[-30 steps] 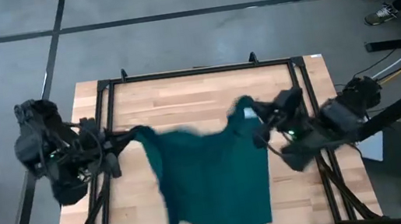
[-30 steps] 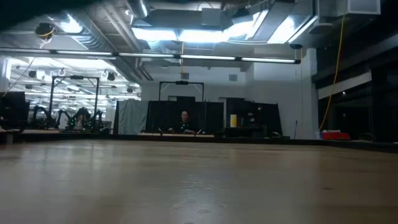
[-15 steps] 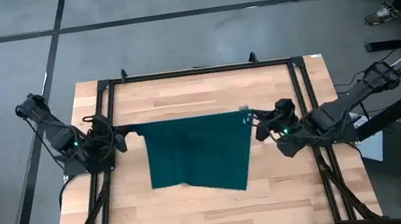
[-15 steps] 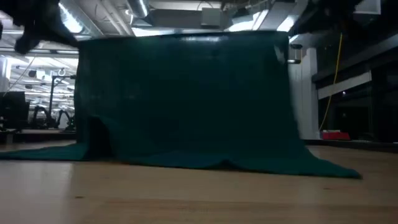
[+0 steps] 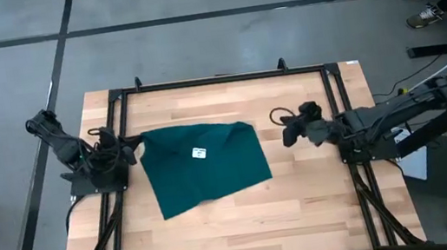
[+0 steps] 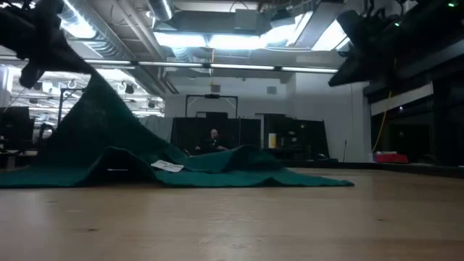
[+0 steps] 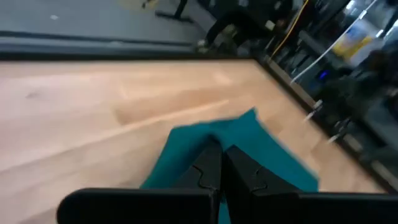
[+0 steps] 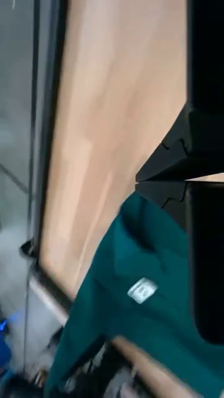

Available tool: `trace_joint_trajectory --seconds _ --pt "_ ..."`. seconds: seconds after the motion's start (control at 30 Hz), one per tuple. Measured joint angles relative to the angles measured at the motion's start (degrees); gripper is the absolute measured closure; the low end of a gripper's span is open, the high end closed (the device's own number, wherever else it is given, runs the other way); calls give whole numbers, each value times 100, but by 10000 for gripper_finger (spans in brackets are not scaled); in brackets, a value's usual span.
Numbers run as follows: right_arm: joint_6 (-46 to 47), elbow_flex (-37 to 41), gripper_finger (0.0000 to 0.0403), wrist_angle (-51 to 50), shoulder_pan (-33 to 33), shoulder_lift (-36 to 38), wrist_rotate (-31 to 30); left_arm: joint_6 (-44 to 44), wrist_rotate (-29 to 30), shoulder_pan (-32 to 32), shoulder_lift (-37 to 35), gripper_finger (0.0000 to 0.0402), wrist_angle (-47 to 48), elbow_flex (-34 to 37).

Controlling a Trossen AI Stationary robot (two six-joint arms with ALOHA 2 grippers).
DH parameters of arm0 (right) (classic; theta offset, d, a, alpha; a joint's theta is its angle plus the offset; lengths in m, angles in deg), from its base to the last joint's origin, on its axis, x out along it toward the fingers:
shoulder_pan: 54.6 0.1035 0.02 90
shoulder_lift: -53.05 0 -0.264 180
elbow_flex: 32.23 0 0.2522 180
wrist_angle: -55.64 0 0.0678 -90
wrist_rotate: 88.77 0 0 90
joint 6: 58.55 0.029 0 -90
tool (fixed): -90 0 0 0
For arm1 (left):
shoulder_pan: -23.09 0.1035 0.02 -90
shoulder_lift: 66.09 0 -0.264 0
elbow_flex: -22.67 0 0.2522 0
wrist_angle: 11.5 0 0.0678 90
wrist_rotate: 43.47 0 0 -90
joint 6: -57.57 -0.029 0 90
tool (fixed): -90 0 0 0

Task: Fold microfiber towels
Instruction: Fold the black towel on the table

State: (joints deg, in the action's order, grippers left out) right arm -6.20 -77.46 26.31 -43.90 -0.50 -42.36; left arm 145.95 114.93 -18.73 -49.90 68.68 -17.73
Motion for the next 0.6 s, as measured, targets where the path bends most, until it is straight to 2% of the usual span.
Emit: trace_joint_trajectory --seconds 0.07,0.17,0.27,0.37,0.5,0.6 --pt "-343 -2 391 310 -190 99 274 -200 -20 0 -49 395 -87 -57" --pt "-752 -2 354 566 -418 215 570 -718 -43 0 -39 375 -498 -130" --pt "-1017 0 304 958 -614 327 790 -1263 -145 0 -40 339 -959 -135" --pt "-1242 -4 252 1292 -764 413 1116 -1448 -298 0 -40 297 -1097 -137" --pt "-1092 -36 191 1320 -924 417 1802 -1499 -382 0 -38 248 -1186 -137" --pt "-480 -74 168 1730 -885 308 1949 -1546 -614 0 -36 225 -1672 -137"
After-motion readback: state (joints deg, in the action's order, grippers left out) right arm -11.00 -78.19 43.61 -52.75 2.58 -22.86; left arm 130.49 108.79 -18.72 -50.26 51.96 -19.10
